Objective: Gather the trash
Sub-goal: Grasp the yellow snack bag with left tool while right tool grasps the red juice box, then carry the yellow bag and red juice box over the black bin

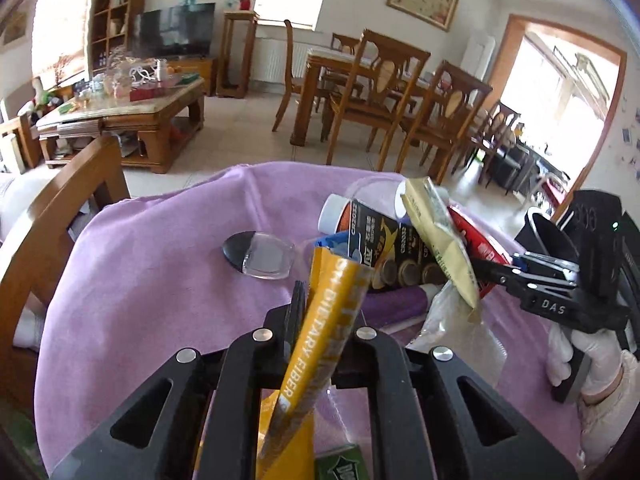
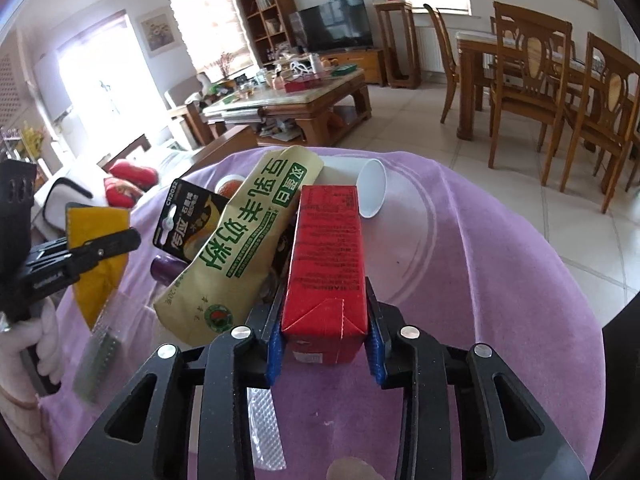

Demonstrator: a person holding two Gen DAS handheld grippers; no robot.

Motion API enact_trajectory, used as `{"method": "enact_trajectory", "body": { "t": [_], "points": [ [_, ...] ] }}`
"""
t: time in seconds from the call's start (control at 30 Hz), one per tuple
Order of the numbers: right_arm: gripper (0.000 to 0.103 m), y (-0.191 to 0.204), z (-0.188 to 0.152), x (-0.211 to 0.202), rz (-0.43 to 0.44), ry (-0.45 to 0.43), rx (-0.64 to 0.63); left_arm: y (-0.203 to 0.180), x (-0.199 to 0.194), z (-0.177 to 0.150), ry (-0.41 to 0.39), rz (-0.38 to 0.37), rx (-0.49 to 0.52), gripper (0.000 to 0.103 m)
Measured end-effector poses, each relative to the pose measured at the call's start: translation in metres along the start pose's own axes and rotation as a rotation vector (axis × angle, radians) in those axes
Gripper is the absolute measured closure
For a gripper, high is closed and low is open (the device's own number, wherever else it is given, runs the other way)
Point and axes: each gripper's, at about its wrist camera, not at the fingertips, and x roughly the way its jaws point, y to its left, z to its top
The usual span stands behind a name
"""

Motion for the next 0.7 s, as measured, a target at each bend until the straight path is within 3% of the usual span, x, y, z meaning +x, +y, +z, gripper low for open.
{"method": "enact_trajectory", "body": {
  "t": [0.23, 0.37, 0.5, 0.7],
  "points": [
    [0.071, -0.013, -0.006, -0.034, 0.032, -0.079, 0.045, -0.012, -0.038, 0.001, -0.119, -0.011, -0.042, 0.094],
    [0.071, -0.018, -0.016, -0.069, 0.102, -0.136, 0.07, -0.03, -0.06, 0.005, -0.185, -0.039, -0.052, 0.094],
    [0.071, -0.024, -0.027, -0.113, 0.139, -0.201, 0.06, -0.061, -0.076, 0.009, -0.229, -0.077, -0.038, 0.094],
    [0.071, -0.056, -0.037, -0.187, 0.13, -0.309, 0.055, -0.134, -0.082, 0.012, -0.264, -0.118, 0.039, 0.094]
  ]
}}
